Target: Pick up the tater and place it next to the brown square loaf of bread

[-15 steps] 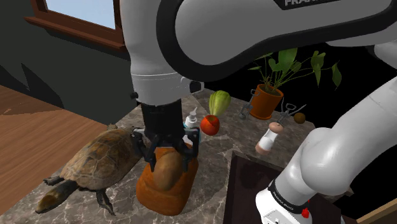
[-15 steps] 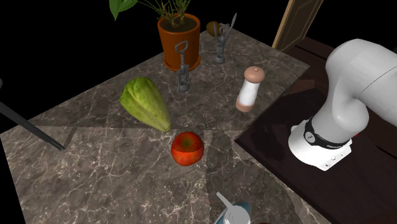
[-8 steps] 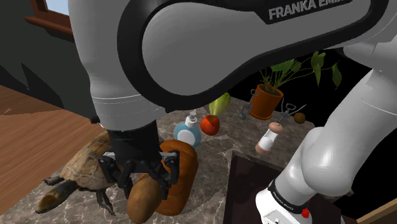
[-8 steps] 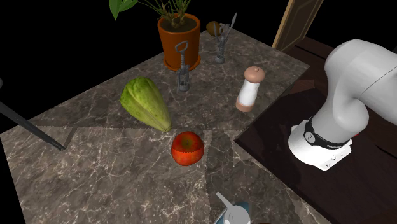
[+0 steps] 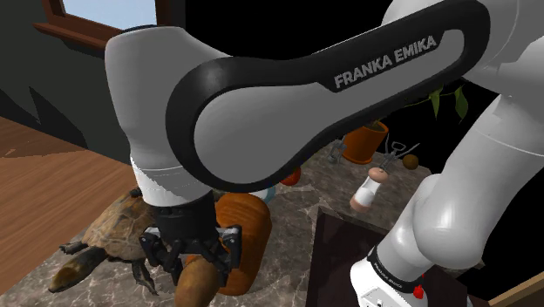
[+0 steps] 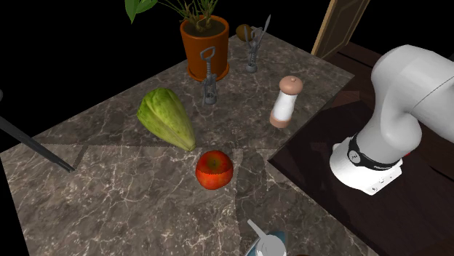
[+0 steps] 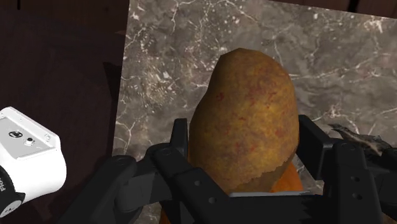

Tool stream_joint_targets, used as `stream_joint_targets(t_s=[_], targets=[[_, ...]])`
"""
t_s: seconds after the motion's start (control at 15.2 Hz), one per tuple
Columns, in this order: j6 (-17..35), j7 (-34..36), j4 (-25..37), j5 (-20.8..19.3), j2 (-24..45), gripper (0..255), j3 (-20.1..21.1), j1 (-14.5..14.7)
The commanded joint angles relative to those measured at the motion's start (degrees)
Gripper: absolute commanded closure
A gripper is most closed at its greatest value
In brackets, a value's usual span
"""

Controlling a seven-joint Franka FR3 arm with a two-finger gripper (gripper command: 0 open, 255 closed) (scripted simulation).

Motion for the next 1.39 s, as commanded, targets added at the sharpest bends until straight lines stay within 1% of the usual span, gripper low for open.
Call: stream_joint_targets(t_s=[0.0, 0.66, 1.32], targets=[[1.60, 0.18, -0.93, -0.40, 0.78, 255, 0.09, 0.21], [9.23, 1.14, -4.65, -3.33, 5.71, 255, -0.18, 1.22], [16.59, 2.78, -7.13, -7.33, 11.78, 255, -1.58, 2.89]])
